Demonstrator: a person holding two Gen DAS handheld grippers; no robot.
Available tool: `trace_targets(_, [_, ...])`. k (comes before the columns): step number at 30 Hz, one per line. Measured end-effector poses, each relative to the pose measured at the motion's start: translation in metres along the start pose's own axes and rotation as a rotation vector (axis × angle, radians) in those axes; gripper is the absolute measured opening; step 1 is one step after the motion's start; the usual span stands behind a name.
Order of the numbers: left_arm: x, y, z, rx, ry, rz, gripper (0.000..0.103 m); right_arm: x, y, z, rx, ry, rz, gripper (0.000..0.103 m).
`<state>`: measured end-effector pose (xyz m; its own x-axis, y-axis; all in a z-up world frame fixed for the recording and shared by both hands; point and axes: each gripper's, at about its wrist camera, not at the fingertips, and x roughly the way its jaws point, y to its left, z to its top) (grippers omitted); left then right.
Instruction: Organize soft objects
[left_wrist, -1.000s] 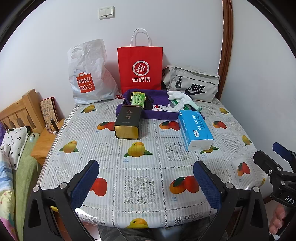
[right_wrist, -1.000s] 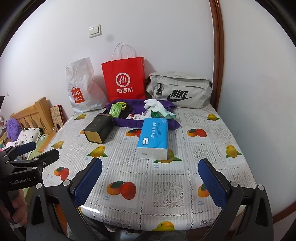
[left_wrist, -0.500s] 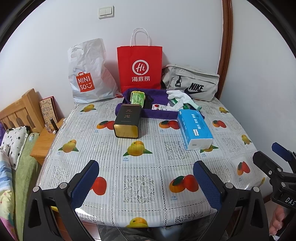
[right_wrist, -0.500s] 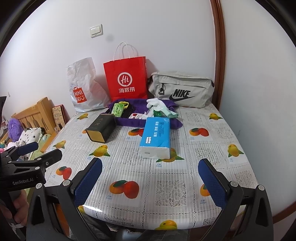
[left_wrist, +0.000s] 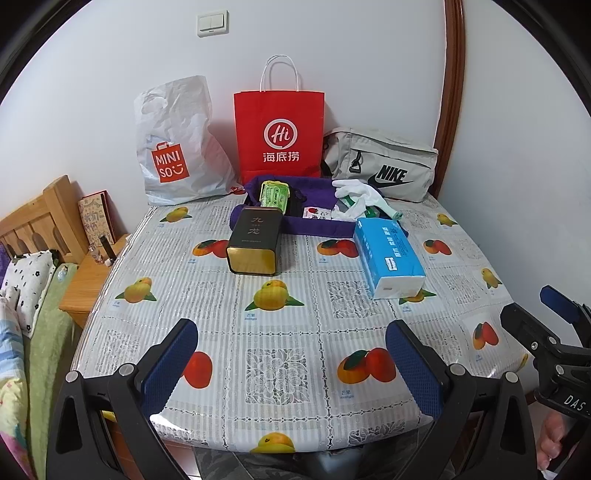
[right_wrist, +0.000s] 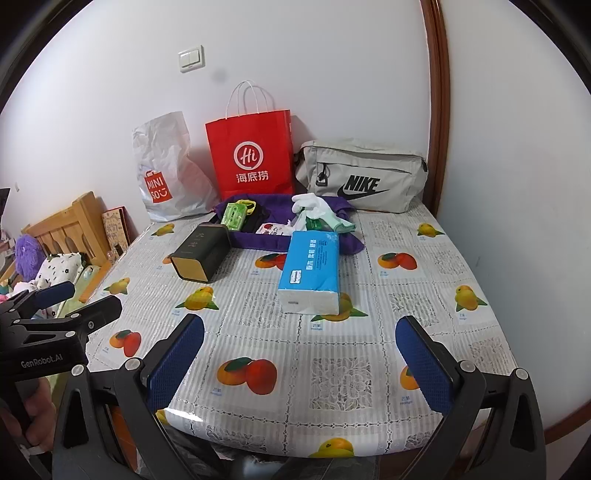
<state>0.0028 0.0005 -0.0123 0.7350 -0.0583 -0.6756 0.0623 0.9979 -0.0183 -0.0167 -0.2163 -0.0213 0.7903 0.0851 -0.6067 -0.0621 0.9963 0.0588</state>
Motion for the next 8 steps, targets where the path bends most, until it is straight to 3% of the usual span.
trace_targets(8, [0.0002, -0.0002, 0.0029, -0.001, -0.014, 0.002, 0.103, 0.0023, 0.0011, -0.0003, -0.008, 0.006, 0.001, 0.102])
